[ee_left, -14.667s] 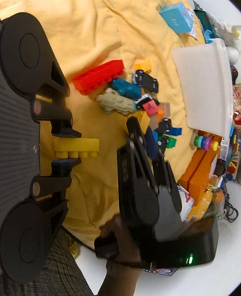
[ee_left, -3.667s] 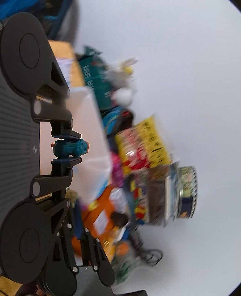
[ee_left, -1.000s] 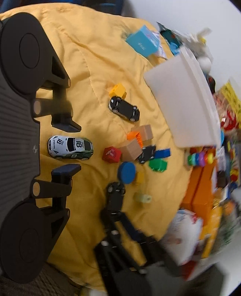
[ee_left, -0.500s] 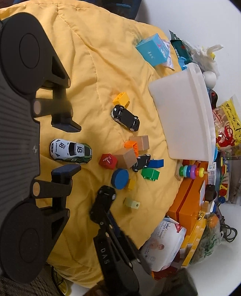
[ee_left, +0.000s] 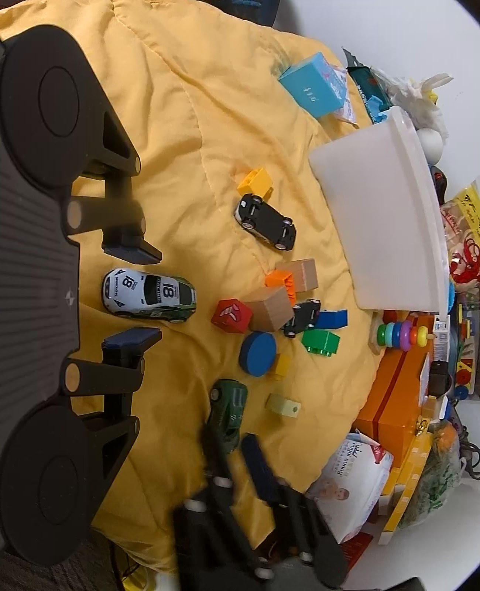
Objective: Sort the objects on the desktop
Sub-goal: 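Lift both cars, carry them over the white bin and open both tools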
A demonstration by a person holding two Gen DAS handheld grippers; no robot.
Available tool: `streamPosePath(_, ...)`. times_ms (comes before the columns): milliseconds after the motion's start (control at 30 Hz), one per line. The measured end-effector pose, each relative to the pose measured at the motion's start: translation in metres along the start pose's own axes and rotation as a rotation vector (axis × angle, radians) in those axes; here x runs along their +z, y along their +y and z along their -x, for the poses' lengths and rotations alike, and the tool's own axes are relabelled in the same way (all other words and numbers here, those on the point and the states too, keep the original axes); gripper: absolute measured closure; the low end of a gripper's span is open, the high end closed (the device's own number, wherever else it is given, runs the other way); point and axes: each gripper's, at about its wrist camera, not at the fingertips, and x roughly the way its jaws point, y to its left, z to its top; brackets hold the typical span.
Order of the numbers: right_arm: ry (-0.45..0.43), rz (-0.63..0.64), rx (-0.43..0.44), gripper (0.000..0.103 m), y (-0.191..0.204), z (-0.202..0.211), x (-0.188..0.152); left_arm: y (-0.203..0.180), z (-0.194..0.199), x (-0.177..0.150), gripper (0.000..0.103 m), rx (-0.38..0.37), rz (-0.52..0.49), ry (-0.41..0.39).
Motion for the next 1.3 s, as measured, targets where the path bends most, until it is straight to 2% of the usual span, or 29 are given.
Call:
streamPosePath(67, -0.024, -0.074, -0.001, 0.067, -0.011, 0.002, 0.002, 0.001, -0.002, 0.001, 0.061, -0.002, -0.001, 0.000)
streamPosePath(167, -0.009, -0.112, 0.007, 0.066, -0.018, -0.007, 0.003, -0.001, -0.004, 0.003, 0.061, -0.013, -0.016, -0.003)
streamPosePath(267, 0.010, -0.101, 0.018, 0.063, -0.015, -0.019, 0.002, -0.003, -0.011, 0.003, 0.063, -0.022, -0.032, 0.011)
streamPosePath(333, 0.044, -0.097, 0.011, 0.064, -0.012, -0.025, -0.003, -0.002, -0.014, 0.002, 0.065, -0.029, -0.028, 0.019)
streamPosePath(400, 0.035, -0.119, 0.023, 0.066, -0.015, -0.025, -0.007, 0.000, -0.014, 0.001, 0.066, -0.038, -0.021, 0.018)
streamPosePath(433, 0.035, -0.121, 0.028, 0.067, -0.017, -0.023, -0.008, 0.002, -0.015, 0.002, 0.070, -0.044, -0.013, 0.018)
streamPosePath(533, 0.051, -0.101, 0.039, 0.069, -0.017, -0.023, -0.003, 0.006, -0.012, 0.006, 0.071, -0.072, 0.006, 0.008)
streamPosePath(600, 0.040, -0.093, 0.045, 0.069, -0.016, -0.019, 0.002, 0.007, -0.002, 0.013, 0.071, -0.072, 0.001, -0.033)
streamPosePath(800, -0.110, -0.094, -0.008, 0.069, -0.035, 0.013, 0.038, 0.023, 0.040, 0.070, 0.070, 0.025, -0.037, -0.243)
streamPosePath(933, -0.247, -0.103, -0.056, 0.069, -0.062, 0.030, 0.079, 0.044, 0.047, 0.119, 0.070, 0.100, -0.062, -0.343)
streamPosePath(1100, -0.392, -0.151, -0.112, 0.069, -0.097, 0.038, 0.132, 0.073, 0.044, 0.179, 0.070, 0.142, -0.046, -0.406)
streamPosePath(1300, -0.475, -0.242, -0.146, 0.068, -0.134, 0.024, 0.176, 0.098, 0.024, 0.228, 0.070, 0.186, -0.007, -0.436)
